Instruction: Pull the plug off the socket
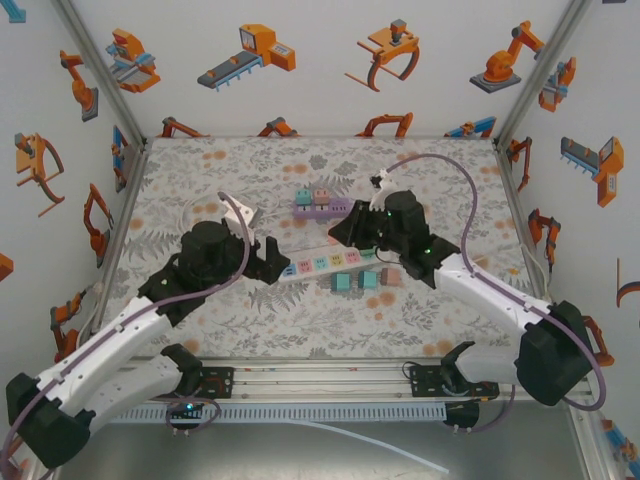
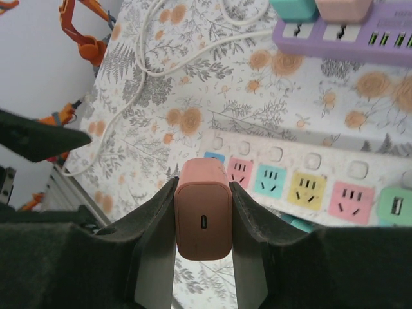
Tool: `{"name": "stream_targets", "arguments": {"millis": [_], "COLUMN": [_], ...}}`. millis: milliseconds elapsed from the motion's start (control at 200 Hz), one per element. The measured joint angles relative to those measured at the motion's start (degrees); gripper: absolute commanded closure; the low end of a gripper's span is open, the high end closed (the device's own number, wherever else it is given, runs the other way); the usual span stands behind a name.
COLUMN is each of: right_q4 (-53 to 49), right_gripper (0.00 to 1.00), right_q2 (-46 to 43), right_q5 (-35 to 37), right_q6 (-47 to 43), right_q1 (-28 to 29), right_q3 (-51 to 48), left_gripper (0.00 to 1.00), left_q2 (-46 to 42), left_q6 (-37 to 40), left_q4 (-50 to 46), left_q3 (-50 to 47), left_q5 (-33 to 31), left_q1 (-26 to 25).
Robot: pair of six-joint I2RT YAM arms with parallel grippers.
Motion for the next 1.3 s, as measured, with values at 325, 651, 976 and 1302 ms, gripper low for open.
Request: {"name": "stream_targets", "arguments": {"millis": [325, 651, 976, 1302], "right_q4": [17.42, 25.38, 26.32, 26.58], "right_gripper": [0.81, 0.8, 0.77, 0.69], "right_q2": [6.45, 15.08, 20.11, 23.32], "right_q5": [0.46, 4.63, 9.03, 12.35], "right_q6": [12.44, 16.24, 19.69, 21.9], "right_q1": [5.2, 13.6, 15.47, 15.47], "right_q3": [-11.96, -12.68, -12.87, -12.94], "left_gripper": [0.13, 0.07, 0.01, 0.03], "left_q2": [-7.15, -6.82, -6.58, -6.58], "left_q6": [9.9, 14.51, 15.3, 15.54], "left_q4": [-5.16, -7.54, -7.69, -8.33], "left_q3": [-0.94, -0.94, -0.94, -0.94], "left_q5": [10.19, 14.14, 13.97, 13.49], "left_q1": [-3.15, -4.2, -4.59, -4.68]}}
